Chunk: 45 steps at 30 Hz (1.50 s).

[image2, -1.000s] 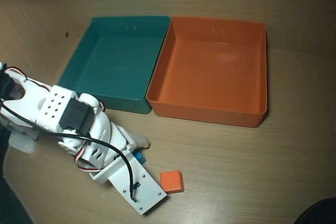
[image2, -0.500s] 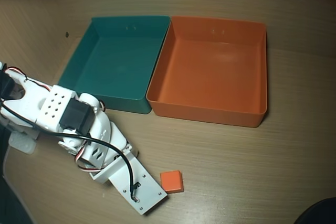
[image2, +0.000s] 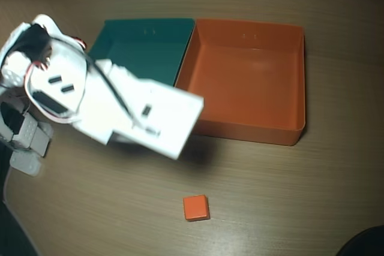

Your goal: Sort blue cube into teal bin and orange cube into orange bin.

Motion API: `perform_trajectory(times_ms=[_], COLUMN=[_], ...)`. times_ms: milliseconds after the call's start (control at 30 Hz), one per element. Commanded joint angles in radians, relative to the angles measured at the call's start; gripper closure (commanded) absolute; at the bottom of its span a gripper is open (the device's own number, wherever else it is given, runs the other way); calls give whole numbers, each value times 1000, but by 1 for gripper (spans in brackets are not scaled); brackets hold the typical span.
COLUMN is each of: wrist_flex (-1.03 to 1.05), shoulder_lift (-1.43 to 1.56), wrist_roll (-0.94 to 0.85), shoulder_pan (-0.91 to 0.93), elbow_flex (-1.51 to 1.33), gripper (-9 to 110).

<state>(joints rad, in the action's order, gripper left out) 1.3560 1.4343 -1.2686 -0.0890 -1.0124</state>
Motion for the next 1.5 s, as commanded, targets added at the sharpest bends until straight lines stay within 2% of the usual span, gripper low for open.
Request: perform_trajectory(times_ms=[0,200,533,733,1333,1467], wrist_flex=[5,2,-6,-9,-12,-11], shoulder_lift=[146,258,305,224,-44,-57], wrist_roll=[-155,-278,-278,-279,-278,-278], shoulder_pan=[-72,-256,-491,-592,-604,-601], elbow_flex=[5,-160,-308,-339,-209,-204], gripper=[106,106,106,105,105,98])
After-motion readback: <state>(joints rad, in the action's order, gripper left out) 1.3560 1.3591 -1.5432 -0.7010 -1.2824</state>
